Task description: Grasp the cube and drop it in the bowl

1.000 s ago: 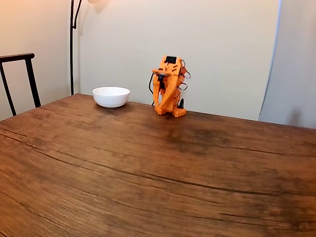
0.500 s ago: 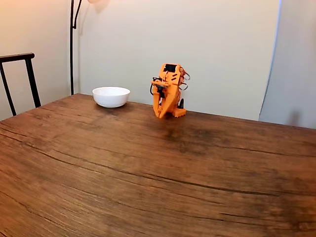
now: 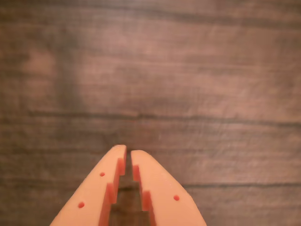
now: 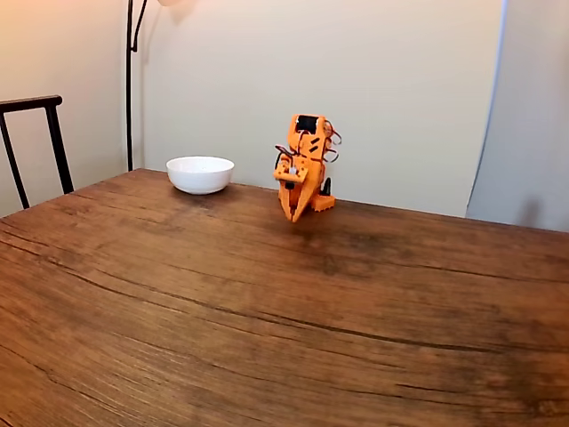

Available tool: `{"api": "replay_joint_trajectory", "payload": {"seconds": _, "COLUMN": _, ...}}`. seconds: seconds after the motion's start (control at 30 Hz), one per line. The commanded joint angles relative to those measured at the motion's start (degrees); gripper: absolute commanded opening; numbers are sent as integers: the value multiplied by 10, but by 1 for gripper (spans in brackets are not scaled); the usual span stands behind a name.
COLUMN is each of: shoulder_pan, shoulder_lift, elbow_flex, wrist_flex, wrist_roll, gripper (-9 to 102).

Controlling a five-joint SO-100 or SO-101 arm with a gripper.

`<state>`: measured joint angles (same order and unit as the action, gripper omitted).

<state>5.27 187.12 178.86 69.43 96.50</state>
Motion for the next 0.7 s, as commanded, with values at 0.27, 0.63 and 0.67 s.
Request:
{"api": "replay_joint_trajectory", "payload": {"seconds": 0.27, "shoulder_pan": 1, "shoulder_lift": 4, "elbow_flex": -4, "wrist_flex": 69, "wrist_roll": 4, "gripper": -1}}
{"api": "replay_joint_trajectory", "payload": {"seconds": 0.63, "shoulder_pan": 2, "shoulder_lift": 4, "elbow_flex": -4, "wrist_flex": 69, "wrist_roll": 5, "gripper": -1}}
{"api": "replay_joint_trajectory", "payload": {"seconds": 0.67, "shoulder_pan": 2, "shoulder_lift": 4, "elbow_flex": -4, "wrist_flex": 69, "wrist_roll": 5, "gripper": -1}}
